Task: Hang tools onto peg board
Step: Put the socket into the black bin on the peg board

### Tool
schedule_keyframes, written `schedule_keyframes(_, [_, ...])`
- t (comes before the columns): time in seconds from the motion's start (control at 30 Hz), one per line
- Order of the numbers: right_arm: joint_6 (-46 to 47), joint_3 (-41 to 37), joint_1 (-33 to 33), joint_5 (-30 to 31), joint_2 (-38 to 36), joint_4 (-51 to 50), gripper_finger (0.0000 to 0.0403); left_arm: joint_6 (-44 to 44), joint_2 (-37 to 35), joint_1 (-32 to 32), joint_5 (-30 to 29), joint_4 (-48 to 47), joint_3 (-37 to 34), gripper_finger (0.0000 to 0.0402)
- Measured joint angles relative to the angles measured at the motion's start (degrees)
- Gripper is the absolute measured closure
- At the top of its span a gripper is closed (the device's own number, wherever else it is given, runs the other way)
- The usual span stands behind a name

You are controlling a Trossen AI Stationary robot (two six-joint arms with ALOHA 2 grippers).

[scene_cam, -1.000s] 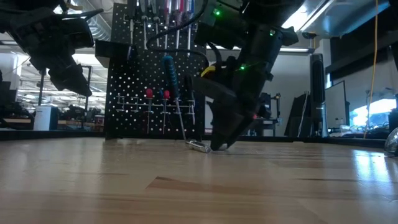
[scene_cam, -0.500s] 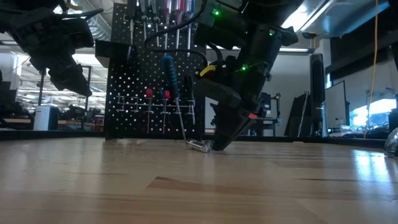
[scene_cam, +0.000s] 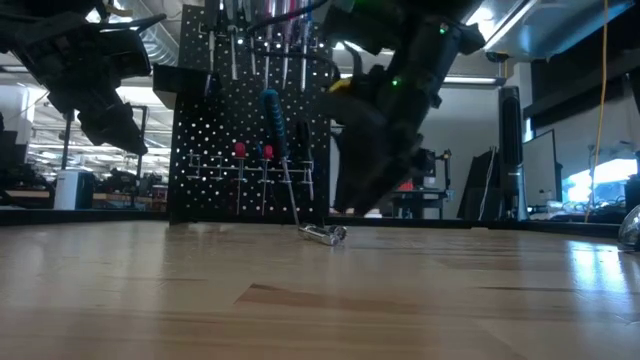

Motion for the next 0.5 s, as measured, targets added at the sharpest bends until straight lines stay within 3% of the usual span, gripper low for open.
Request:
schedule_keyframes(0.23, [0.8,0.0,0.0,2.1,3.9,5.5,0.0183,0.0,0.0,0.0,0.0,0.0,0.0,0.0218])
schedule_keyframes(0.5, [1.7,0.3,0.1,3.0,6.2,5.1,0.0204,0.0,0.0,0.0,-0.2,0.0,0.0,0.0218])
